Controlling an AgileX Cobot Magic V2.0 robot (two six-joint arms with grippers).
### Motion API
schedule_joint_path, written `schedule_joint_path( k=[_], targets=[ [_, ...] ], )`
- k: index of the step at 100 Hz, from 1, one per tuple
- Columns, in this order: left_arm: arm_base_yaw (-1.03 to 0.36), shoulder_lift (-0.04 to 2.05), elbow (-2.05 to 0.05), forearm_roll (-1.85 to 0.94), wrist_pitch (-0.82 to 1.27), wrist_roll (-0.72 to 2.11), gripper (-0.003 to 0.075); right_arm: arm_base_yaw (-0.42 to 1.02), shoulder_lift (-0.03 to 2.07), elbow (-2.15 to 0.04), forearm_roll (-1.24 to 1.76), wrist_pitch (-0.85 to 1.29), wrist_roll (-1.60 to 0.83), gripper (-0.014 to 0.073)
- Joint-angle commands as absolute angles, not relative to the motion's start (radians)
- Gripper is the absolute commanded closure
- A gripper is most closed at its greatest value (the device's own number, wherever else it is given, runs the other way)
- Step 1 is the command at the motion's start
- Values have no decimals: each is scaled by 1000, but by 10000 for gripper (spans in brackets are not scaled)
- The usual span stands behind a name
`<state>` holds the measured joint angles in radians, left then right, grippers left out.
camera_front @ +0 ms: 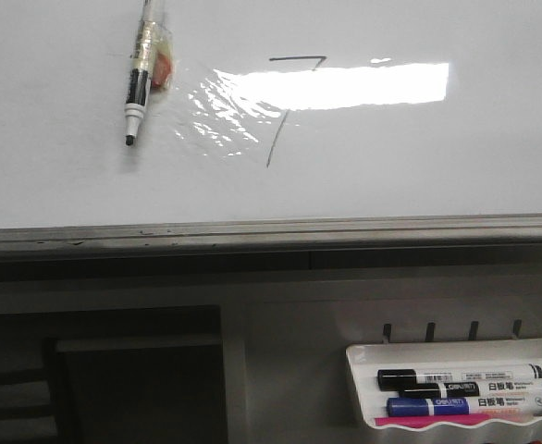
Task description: Write number 7 on whiteboard
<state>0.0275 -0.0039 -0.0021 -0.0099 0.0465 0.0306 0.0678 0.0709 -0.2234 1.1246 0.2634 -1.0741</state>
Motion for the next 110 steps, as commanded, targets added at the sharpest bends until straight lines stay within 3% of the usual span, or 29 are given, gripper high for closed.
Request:
schedule_joint_path(
  k=[1, 44, 51, 70, 85, 110],
  targets=[
    [23, -34, 36, -18, -20, 19, 741, 68, 82, -250, 1144, 222, -1082, 665],
    [23, -34, 36, -18, -20, 19, 741, 68, 82, -250, 1065, 165, -1072, 665],
    [23, -34, 36, -18, -20, 19, 741, 59, 85, -250, 889, 115, -930, 665],
    [23, -34, 36, -18, -20, 19, 741, 32, 130, -220, 62, 0, -143, 665],
    [23, -34, 36, -18, -20, 19, 741, 32, 125, -109, 0, -114, -97, 665],
    [23, -34, 36, -18, -20, 19, 741, 32, 2, 41, -51, -113, -99, 665]
  ],
)
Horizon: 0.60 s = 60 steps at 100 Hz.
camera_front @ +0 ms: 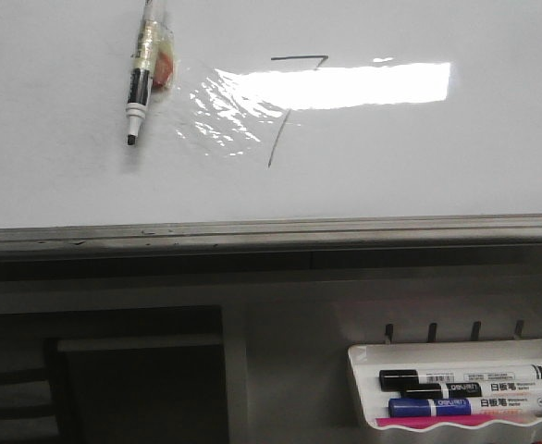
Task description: Write number 7 on whiteboard
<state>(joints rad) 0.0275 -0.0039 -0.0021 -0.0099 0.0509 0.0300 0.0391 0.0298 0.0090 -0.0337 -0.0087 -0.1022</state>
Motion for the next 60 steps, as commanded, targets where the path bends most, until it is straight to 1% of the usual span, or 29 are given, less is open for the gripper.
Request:
schedule_joint_path(
  k=[1, 5, 14, 60],
  targets=[
    [23, -34, 36, -18, -20, 19, 741, 32, -2, 43, -51, -112, -99, 665],
    [23, -34, 36, -18, -20, 19, 741, 32, -33, 41, -51, -33, -99, 665],
    [23, -34, 36, -18, -20, 19, 741, 32, -30, 41, -58, 0, -115, 665],
    [23, -34, 36, -18, -20, 19, 741, 32, -30, 41, -58, 0, -115, 665]
  ],
)
